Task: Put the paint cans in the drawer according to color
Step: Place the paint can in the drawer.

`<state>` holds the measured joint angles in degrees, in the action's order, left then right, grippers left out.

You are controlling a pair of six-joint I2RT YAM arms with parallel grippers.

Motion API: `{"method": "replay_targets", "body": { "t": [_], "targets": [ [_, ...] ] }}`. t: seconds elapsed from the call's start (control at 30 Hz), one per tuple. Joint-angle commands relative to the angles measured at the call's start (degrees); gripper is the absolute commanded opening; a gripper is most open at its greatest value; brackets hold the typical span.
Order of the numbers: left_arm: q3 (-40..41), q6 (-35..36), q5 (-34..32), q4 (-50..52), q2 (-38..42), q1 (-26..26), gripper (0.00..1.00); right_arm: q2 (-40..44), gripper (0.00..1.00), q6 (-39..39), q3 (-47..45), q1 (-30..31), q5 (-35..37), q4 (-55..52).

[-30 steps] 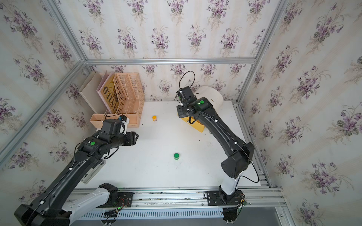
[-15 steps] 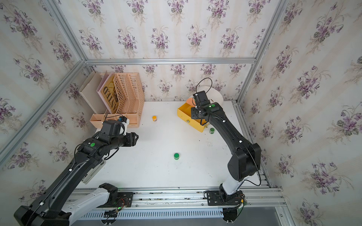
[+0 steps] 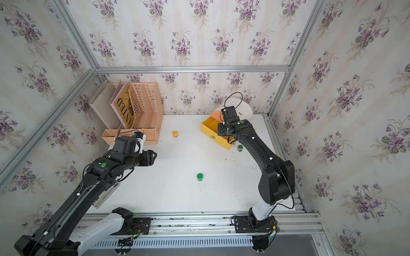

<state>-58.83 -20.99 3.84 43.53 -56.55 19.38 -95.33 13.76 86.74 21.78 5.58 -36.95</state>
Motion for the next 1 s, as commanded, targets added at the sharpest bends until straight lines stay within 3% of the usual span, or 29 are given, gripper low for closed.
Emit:
{"method": "replay_targets", "body": {
  "t": [0.0,0.5,0.7,0.97],
  "targets": [
    [-0.49,0.17,0.71,-0.97,0.47,-0.04,0.68,-0.45,0.13,1.00,-0.43,-0.04,0.17,2.32],
    [-1.41,0.58,0.69,-0.12,1.16,-0.02,0.68,-2.05,0.17,2.79,-1.13,-0.69,0.08,3.28],
    [-2.50,0.52,0.62,0.51,2.06,-0.04,0.69,-1.90,0.33,3.38,-1.08,-1.16,-0.45,3.20],
    [-3.31,0.88,0.12,0.96,2.15,-0.04,0.70,-0.15,0.48,3.20,-0.61,-1.24,-0.21,2.33]
  ]
}}
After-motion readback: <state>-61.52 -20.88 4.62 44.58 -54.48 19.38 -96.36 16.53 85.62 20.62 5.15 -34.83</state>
